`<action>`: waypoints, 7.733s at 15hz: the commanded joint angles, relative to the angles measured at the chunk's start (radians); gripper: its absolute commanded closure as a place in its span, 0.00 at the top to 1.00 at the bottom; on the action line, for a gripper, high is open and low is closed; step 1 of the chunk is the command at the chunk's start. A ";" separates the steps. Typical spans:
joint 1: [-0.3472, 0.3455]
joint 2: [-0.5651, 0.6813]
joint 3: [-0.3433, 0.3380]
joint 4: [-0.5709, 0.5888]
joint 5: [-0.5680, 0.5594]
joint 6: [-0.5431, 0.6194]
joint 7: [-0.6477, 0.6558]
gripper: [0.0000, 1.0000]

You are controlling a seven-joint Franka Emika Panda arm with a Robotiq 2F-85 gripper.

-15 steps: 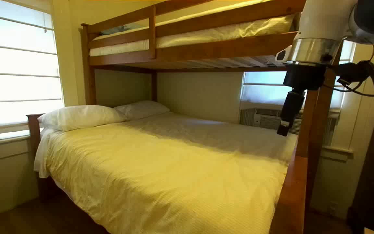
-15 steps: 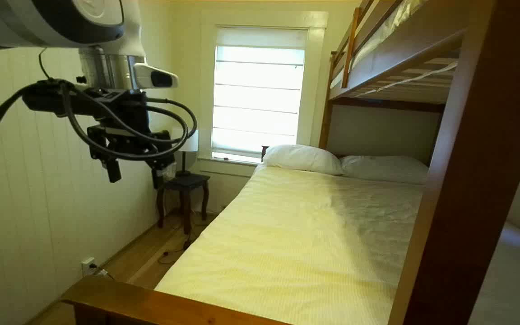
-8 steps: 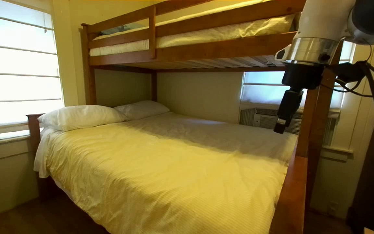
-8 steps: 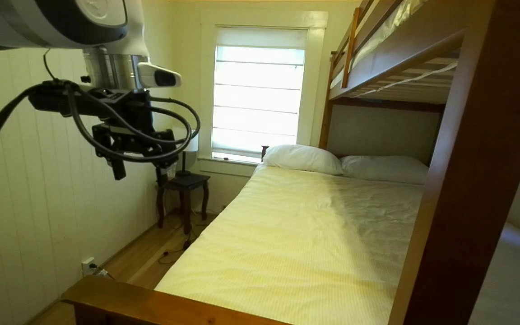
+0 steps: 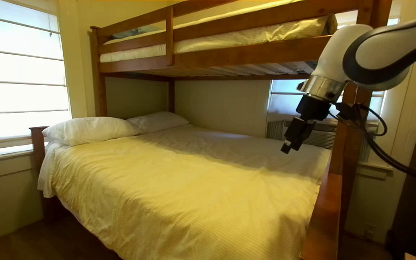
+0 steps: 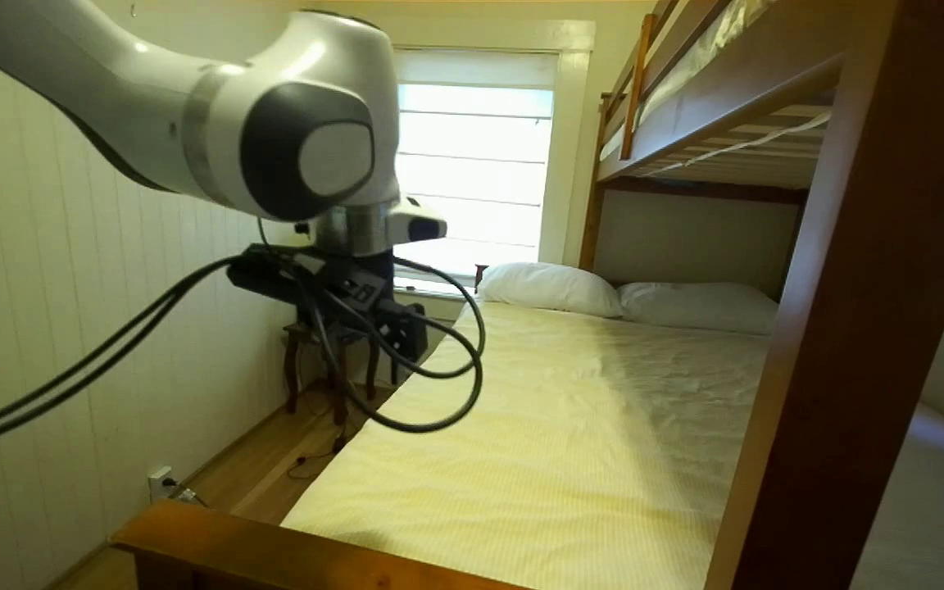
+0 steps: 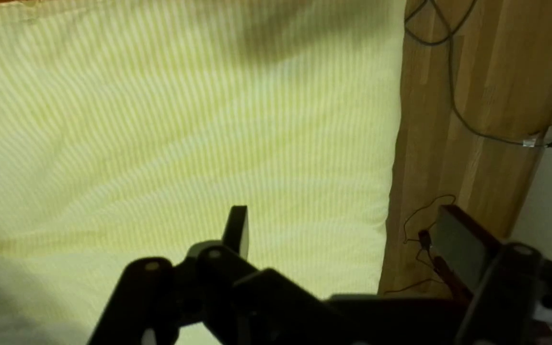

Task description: Uncover the beddings at the foot of the bed.

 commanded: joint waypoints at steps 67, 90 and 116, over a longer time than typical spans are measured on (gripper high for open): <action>-0.200 1.087 0.012 1.002 -0.029 0.077 -0.114 0.03; -0.191 1.492 -0.002 1.600 -0.144 0.314 -0.053 0.03; -0.202 1.389 0.036 1.598 -0.114 -0.284 0.215 1.00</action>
